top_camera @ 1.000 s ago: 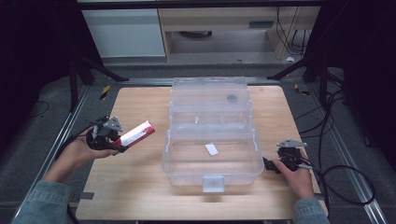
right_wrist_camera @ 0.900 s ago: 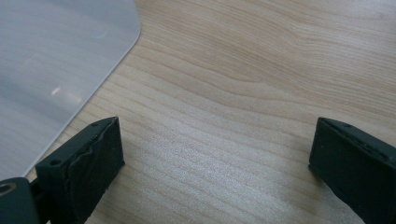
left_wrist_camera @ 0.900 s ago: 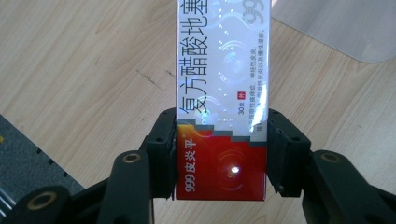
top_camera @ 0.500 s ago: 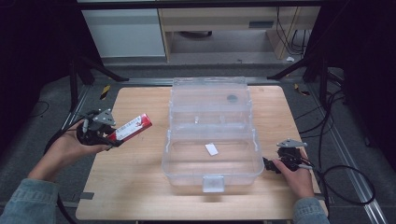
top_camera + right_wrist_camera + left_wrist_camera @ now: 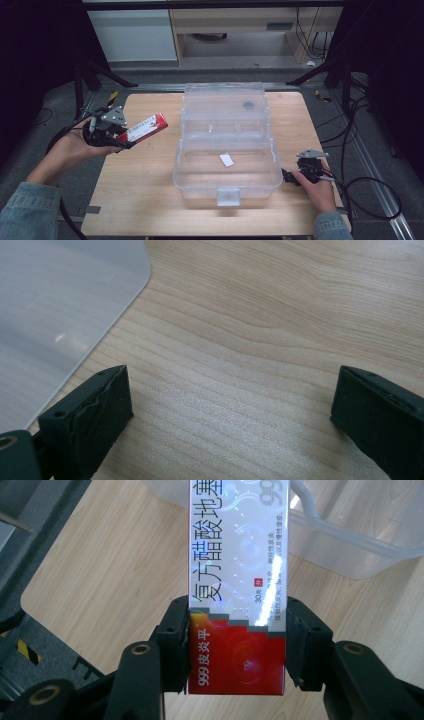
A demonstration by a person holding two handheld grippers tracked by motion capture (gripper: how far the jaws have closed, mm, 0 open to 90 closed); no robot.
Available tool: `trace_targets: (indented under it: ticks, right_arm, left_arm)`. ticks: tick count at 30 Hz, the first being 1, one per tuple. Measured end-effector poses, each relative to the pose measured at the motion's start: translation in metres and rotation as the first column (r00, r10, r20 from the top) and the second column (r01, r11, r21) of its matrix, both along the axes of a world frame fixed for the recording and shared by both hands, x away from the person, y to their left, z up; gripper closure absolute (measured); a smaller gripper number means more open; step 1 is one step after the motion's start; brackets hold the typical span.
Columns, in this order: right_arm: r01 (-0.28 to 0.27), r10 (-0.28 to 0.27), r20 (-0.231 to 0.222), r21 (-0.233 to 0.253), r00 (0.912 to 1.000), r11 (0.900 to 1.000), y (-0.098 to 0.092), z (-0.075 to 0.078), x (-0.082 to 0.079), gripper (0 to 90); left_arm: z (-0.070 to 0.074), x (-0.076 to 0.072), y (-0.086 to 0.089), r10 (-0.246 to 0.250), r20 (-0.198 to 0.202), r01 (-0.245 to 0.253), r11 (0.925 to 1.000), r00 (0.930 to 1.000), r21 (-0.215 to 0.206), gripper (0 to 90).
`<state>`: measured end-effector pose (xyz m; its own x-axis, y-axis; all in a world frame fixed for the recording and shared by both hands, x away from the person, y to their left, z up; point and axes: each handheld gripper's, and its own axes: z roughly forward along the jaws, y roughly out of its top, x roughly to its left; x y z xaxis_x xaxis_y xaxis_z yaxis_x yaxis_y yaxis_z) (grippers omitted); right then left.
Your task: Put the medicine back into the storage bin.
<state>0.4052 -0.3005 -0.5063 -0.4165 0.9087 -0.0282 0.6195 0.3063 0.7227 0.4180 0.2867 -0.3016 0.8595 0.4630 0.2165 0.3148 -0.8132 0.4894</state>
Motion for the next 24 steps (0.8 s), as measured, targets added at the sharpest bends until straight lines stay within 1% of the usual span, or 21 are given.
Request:
trace_targets:
  ticks: [1,3,10,11,12,14,15,19,24]
  right_arm:
    - [0.000,0.000,0.000,0.000,1.0000,1.000,0.000,0.000,0.000,3.2]
    - [0.000,0.000,0.000,0.000,1.0000,1.000,0.000,0.000,0.000,3.2]
    - [0.001,-0.001,0.000,0.000,1.0000,1.000,0.000,0.000,0.000,3.2]
    - [0.001,-0.001,0.000,0.000,1.0000,1.000,0.000,0.000,0.000,3.2]
    - [0.000,0.000,0.000,0.000,1.0000,1.000,0.000,0.000,0.000,3.2]
    - [0.000,0.000,0.000,0.000,1.0000,1.000,0.000,0.000,0.000,3.2]
    - [0.000,0.000,-0.001,0.000,1.0000,1.000,0.000,0.000,0.000,3.2]
    - [0.000,0.000,0.000,0.000,1.0000,1.000,0.000,0.000,0.000,3.2]
    - [0.000,0.000,0.000,0.000,1.0000,1.000,0.000,0.000,0.000,3.2]
  left_arm:
    - [0.003,0.001,-0.004,-0.011,0.002,0.011,0.9999,0.9999,0.002,51.3]
    - [0.004,0.001,-0.005,-0.014,0.003,0.014,0.9999,0.9999,0.002,51.3]
    - [0.016,0.007,-0.019,-0.040,0.014,0.040,0.9991,0.9991,0.013,51.3]
    - [0.017,0.007,-0.021,-0.043,0.015,0.043,0.9989,0.9989,0.016,51.3]
    - [0.019,0.008,-0.023,-0.052,0.014,0.052,0.9983,0.9985,0.028,51.3]
    - [0.021,0.008,-0.025,-0.054,0.016,0.053,0.9981,0.9984,0.031,51.3]
    - [0.023,0.008,-0.029,-0.060,0.017,0.060,0.9977,0.9980,0.033,51.3]
    - [0.026,0.008,-0.039,-0.079,0.019,0.078,0.9960,0.9967,0.044,51.3]
    - [0.027,0.010,-0.052,-0.102,0.018,0.101,0.9937,0.9946,0.047,51.3]
